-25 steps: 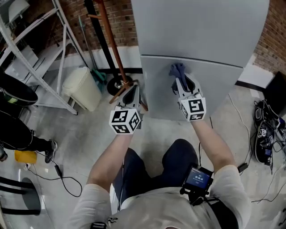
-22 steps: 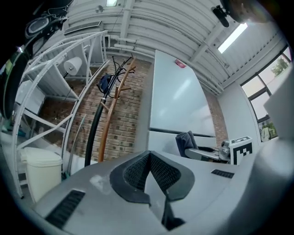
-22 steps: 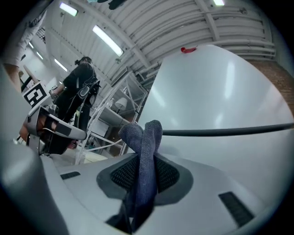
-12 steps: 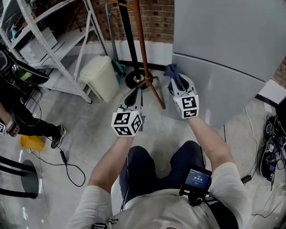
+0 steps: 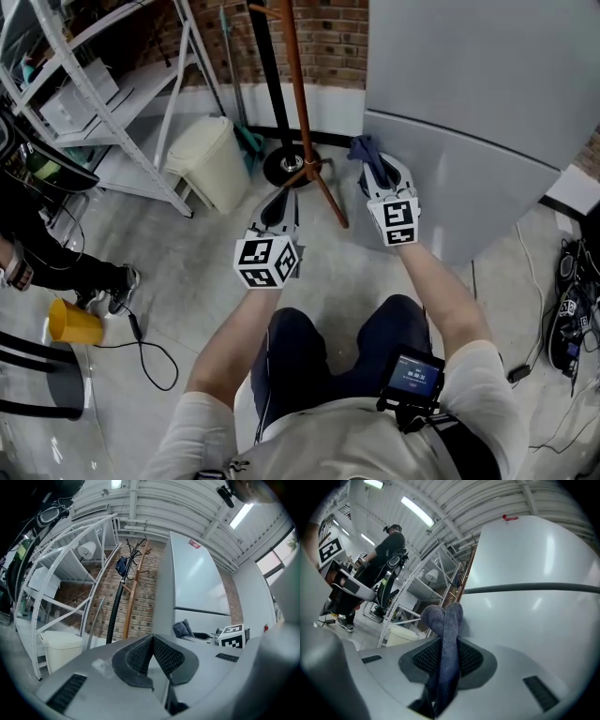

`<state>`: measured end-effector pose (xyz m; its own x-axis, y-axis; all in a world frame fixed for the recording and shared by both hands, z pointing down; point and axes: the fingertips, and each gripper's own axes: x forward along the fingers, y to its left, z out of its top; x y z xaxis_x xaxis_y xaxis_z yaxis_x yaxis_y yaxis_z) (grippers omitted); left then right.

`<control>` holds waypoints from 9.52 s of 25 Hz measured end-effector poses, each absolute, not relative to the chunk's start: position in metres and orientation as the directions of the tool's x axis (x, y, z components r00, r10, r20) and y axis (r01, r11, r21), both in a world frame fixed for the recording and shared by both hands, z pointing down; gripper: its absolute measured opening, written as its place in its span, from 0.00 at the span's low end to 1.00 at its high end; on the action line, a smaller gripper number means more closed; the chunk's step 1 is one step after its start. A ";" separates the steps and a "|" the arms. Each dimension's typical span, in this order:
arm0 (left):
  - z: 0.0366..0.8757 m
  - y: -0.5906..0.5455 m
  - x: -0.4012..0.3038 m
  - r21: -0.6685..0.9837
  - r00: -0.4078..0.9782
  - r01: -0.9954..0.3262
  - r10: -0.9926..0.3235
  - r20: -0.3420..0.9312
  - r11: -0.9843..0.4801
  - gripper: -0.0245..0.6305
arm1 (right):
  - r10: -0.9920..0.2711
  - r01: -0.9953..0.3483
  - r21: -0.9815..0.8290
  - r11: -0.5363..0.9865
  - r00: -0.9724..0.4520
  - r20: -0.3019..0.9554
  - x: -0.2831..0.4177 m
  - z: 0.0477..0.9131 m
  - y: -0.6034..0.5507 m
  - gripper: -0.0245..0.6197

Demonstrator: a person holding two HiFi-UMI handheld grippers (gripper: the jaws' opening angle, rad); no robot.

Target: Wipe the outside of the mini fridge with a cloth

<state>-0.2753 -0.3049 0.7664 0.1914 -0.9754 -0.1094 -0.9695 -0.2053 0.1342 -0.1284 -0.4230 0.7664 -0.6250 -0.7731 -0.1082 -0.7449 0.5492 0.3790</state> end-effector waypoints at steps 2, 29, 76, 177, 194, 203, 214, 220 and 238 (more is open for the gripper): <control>0.767 -0.308 -0.268 0.135 0.200 -0.968 -0.974 -0.106 -0.214 0.04 | -0.779 -0.751 0.375 0.543 -0.618 -0.110 -0.120 0.766 -0.423 0.17; 0.776 -0.338 -0.146 0.138 0.371 -0.914 -0.924 -0.094 -0.381 0.04 | -0.891 -0.872 0.337 0.356 -0.425 -0.160 0.058 0.763 -0.413 0.17; 0.802 -0.318 -0.142 0.147 0.361 -0.919 -0.931 -0.059 -0.366 0.04 | -0.876 -0.859 0.282 0.427 -0.471 -0.106 0.054 0.806 -0.393 0.17; 0.888 -0.311 -0.207 0.178 0.282 -0.948 -0.954 0.100 -0.262 0.04 | -0.772 -0.719 0.308 0.623 -0.628 0.095 -0.081 0.925 -0.406 0.17; 0.896 -0.319 -0.196 0.168 0.319 -0.939 -0.941 0.112 -0.299 0.04 | -0.806 -0.733 0.357 0.579 -0.582 0.112 -0.043 0.943 -0.422 0.17; 0.901 -0.337 -0.125 0.179 0.410 -0.904 -0.905 0.112 -0.388 0.04 | -0.864 -0.789 0.366 0.493 -0.495 0.096 0.052 0.939 -0.419 0.17; 0.904 -0.348 -0.063 0.183 0.477 -0.873 -0.871 0.121 -0.453 0.04 | -0.937 -0.877 0.330 0.349 -0.335 0.100 0.173 0.934 -0.418 0.17; 0.902 -0.352 -0.035 0.178 0.505 -0.858 -0.855 0.121 -0.482 0.04 | -0.959 -0.906 0.314 0.284 -0.267 0.096 0.223 0.931 -0.419 0.17; 0.902 -0.350 -0.038 0.196 0.514 -0.849 -0.852 0.096 -0.490 0.04 | -0.980 -0.945 0.265 0.193 -0.173 0.098 0.257 0.922 -0.412 0.17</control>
<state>-0.0378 -0.3503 0.9020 0.5143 -0.8523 0.0958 -0.8491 -0.4903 0.1964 0.2575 -0.4120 0.9218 -0.1732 -0.9800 0.0977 -0.9446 0.1934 0.2652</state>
